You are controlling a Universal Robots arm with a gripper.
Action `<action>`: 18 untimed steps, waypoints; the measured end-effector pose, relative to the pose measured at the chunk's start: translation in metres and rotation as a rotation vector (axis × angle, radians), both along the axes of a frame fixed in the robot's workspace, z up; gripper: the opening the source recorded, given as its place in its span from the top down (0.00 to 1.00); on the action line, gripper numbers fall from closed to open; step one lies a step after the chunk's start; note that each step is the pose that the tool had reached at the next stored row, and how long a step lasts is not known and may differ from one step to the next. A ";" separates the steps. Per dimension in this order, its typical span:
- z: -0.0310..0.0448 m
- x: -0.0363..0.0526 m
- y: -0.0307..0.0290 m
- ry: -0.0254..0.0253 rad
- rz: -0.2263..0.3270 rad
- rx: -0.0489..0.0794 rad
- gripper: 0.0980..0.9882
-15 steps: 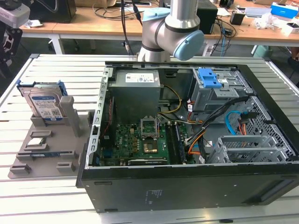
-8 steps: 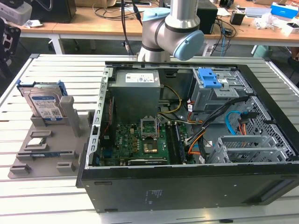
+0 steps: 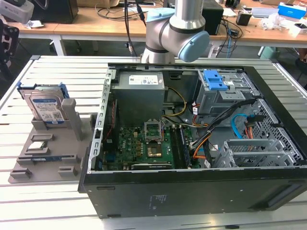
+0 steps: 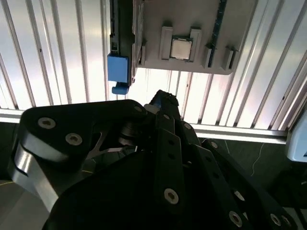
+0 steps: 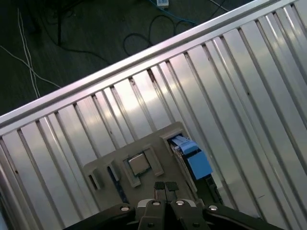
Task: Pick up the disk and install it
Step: 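Pick up the disk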
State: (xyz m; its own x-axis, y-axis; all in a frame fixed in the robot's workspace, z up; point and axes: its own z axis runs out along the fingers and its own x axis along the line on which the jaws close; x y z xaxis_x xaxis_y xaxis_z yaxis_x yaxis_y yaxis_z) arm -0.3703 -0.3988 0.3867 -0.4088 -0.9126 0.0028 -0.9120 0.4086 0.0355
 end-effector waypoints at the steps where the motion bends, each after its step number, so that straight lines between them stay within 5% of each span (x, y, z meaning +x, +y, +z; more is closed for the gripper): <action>1: 0.0000 0.0000 0.0000 0.0000 0.009 0.000 0.99; 18: 0.0000 0.0000 0.0000 0.0000 0.185 0.000 0.99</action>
State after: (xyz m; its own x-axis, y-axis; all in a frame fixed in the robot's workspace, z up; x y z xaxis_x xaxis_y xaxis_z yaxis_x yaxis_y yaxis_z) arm -0.3703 -0.3988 0.3867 -0.2343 -0.9721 0.0029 -0.9715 0.2343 0.0355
